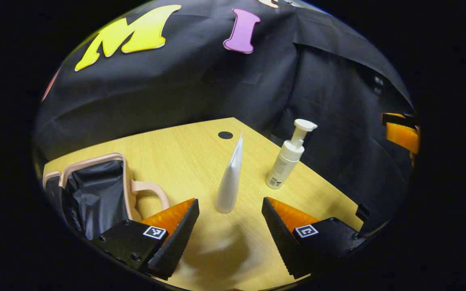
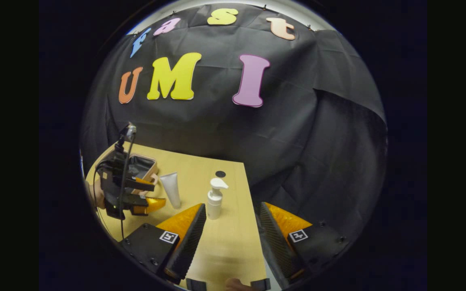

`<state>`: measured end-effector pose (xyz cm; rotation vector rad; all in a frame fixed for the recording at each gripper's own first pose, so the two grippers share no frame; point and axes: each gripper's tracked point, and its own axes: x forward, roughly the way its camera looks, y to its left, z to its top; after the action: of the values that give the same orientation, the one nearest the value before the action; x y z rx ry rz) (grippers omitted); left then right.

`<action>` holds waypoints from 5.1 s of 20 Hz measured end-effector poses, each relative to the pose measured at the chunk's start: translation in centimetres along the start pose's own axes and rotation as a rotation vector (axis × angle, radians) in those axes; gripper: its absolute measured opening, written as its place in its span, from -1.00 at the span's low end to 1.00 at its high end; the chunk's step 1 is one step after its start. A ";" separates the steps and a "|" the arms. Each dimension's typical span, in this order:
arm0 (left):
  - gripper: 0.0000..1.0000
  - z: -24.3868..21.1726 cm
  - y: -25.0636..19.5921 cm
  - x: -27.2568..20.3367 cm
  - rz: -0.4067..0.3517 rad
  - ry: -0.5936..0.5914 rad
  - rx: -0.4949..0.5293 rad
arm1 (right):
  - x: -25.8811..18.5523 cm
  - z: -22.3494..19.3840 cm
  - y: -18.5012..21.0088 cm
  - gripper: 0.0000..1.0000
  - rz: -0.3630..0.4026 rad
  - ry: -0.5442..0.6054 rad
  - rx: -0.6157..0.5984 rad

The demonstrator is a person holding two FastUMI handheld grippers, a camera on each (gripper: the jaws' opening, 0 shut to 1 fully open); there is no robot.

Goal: First open the suitcase, pack the skin care products into it, and then close the suitcase.

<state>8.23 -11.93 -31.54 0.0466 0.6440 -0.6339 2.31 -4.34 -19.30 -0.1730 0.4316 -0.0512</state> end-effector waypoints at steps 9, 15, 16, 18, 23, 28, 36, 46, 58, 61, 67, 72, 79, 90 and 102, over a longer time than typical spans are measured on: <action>0.48 -0.4 1.1 6.9 0.072 0.024 -0.035 | 3.2 -5.0 -2.7 0.60 0.056 0.106 -0.038; -0.17 -0.9 1.2 5.8 0.126 0.063 -0.023 | 5.3 -6.1 -1.4 0.60 0.121 0.126 -0.029; -0.19 -0.9 1.0 5.0 0.131 0.070 -0.029 | 5.9 -6.0 -0.9 0.60 0.134 0.122 -0.029; -0.21 -0.4 0.8 2.6 0.139 0.068 -0.030 | 6.9 -5.6 0.8 0.60 0.168 0.110 -0.028; -0.21 0.5 0.0 -6.1 0.176 0.051 -0.050 | 11.7 -6.0 4.2 0.61 0.200 0.151 0.061; -0.22 -0.9 1.2 -15.4 0.324 0.048 -0.122 | 17.1 -5.8 7.4 0.59 0.193 0.145 0.058; -0.24 -1.2 5.0 -29.0 0.546 -0.039 -0.274 | 22.3 -7.9 8.1 0.56 0.055 0.179 0.044; -0.24 -1.2 12.7 -31.4 0.545 -0.053 -0.283 | 16.8 -8.5 11.9 -0.04 0.035 0.223 0.018; -0.24 -6.0 22.1 -19.0 0.380 0.161 -0.303 | 5.7 -3.9 17.4 -0.04 0.026 0.186 0.115; -0.24 -8.6 23.2 -16.8 0.381 0.253 -0.349 | 4.2 -3.5 18.3 -0.09 0.015 0.189 0.112; -0.24 -12.4 23.1 -15.7 0.400 0.400 -0.405 | 2.4 -3.8 19.9 -0.04 0.006 0.219 0.117; -0.24 -12.2 24.0 -14.1 0.395 0.443 -0.352 | 2.8 -3.5 21.2 -0.04 0.007 0.234 0.113; -0.24 -13.7 24.4 -12.4 0.389 0.505 -0.357 | 3.3 -2.4 23.0 -0.04 0.016 0.228 0.099; 0.86 -11.8 23.1 -13.3 0.367 0.408 -0.392 | 4.3 2.2 29.1 -0.09 0.121 0.184 0.089; 0.92 -1.0 25.1 -30.4 0.596 -0.099 -0.254 | 8.8 2.4 42.9 -0.05 0.302 0.232 0.036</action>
<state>3.07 25.02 -18.70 -0.0296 0.5723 0.0222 11.81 37.44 -28.37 -0.0652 0.6837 0.2199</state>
